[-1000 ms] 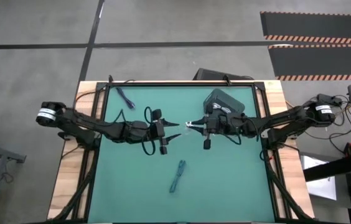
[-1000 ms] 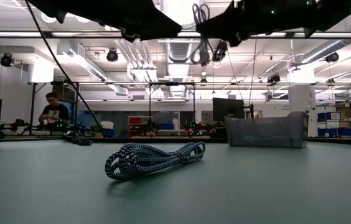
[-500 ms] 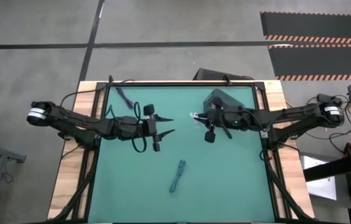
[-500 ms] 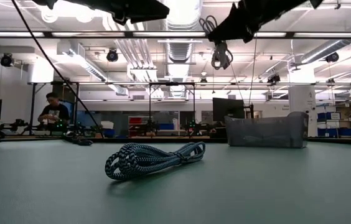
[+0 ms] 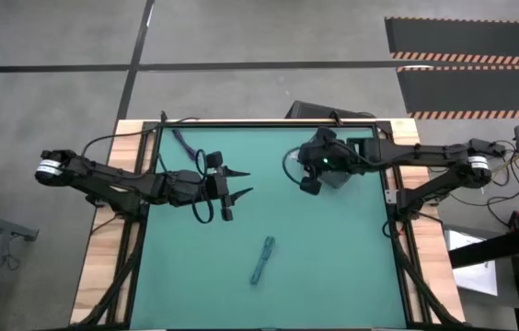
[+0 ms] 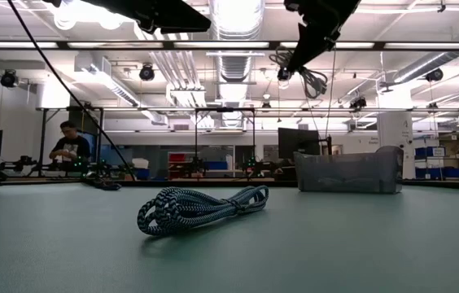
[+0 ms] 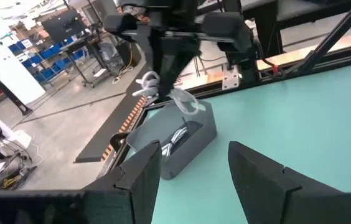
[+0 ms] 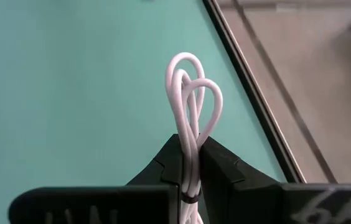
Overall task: Pick and place USB-C Cables
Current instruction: Put the white charger cable into the black container, then put the blue charger cable into the black container
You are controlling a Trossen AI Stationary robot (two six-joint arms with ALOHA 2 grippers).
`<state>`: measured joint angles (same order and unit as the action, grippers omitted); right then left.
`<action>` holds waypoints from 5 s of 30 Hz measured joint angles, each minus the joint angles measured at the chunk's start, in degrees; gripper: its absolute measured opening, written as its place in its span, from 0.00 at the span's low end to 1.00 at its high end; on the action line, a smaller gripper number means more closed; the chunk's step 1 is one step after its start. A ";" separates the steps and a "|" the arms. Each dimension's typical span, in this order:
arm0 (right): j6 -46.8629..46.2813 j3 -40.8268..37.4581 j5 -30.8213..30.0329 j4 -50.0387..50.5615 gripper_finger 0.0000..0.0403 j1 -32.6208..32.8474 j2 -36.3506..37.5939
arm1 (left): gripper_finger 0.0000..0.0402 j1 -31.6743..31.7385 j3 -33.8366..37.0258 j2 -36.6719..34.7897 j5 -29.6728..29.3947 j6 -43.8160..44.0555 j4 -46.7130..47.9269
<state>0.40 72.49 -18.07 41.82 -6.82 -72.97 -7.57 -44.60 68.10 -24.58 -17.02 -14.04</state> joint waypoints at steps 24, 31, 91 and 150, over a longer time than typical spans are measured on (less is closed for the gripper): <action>0.25 7.49 20.08 22.26 0.06 -25.60 -10.39 | 0.43 0.00 0.00 0.04 -4.30 -0.11 4.65; 1.17 7.36 19.54 25.42 0.06 -28.12 -14.54 | 0.43 0.00 0.00 0.06 -4.30 0.00 5.36; 5.82 -5.04 20.11 9.62 0.06 -28.10 -22.81 | 0.43 0.00 0.00 0.10 -4.28 0.11 7.11; -0.42 -4.31 20.53 10.56 0.20 -25.60 -17.58 | 0.43 0.00 0.00 0.12 -4.26 0.27 7.06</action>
<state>-0.02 68.18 2.46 52.38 -32.42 -90.56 -7.57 -44.60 68.22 -28.84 -16.75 -6.98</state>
